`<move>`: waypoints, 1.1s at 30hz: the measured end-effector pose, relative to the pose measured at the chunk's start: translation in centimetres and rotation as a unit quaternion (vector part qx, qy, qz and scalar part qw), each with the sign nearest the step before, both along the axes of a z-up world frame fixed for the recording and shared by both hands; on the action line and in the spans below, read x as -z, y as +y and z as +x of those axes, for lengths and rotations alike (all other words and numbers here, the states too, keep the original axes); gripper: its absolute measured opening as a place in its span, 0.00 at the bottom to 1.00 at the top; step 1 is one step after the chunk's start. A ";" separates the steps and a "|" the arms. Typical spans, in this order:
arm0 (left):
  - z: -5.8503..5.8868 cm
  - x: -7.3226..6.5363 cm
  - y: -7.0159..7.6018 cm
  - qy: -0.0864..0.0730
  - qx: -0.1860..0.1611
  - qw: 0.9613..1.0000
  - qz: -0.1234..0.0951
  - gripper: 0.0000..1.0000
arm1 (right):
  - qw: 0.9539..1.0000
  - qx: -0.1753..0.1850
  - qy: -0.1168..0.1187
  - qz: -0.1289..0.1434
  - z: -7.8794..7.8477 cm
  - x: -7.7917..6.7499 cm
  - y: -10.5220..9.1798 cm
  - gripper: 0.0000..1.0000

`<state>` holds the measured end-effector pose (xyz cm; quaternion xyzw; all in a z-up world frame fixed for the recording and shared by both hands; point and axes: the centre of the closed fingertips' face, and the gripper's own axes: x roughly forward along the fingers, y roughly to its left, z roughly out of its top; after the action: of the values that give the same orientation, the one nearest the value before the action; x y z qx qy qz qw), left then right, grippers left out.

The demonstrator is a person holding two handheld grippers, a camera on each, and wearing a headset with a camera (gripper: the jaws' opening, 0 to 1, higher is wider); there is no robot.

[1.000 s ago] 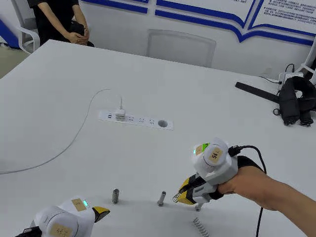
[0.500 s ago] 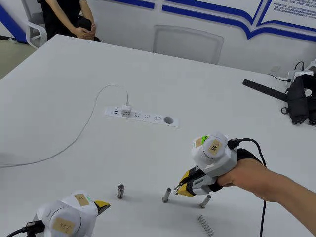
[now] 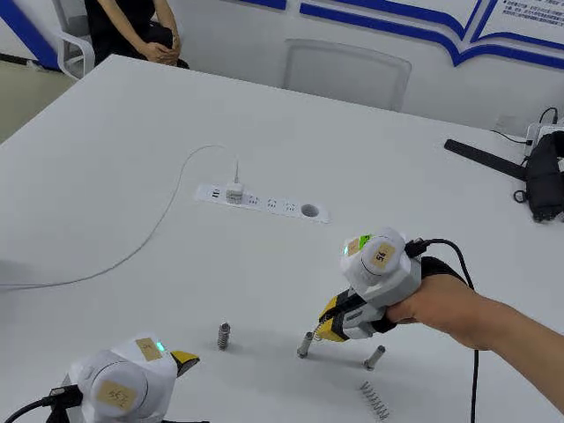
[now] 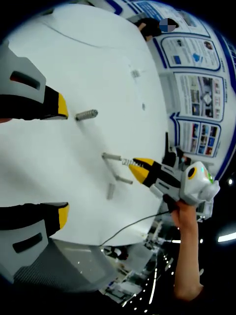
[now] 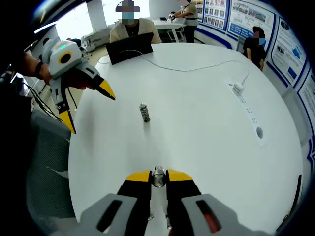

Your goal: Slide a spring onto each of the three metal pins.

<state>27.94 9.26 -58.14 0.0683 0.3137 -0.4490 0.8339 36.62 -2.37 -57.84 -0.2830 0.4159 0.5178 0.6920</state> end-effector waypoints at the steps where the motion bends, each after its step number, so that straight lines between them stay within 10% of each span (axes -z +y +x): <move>1: 0.0 0.0 0.0 0.000 0.000 1.000 0.000 0.69 | 1.000 -0.001 -0.001 0.001 0.0 0.0 0.1 0.13; 33: 0.2 0.0 0.3 0.003 -0.006 1.000 -0.005 0.68 | 1.000 -0.021 0.013 -0.007 -0.1 2.2 1.1 0.13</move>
<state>28.09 9.58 -58.09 0.0612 0.3143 -0.4455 0.8360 36.48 -1.25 -60.08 -0.2896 0.4228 0.5327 0.6734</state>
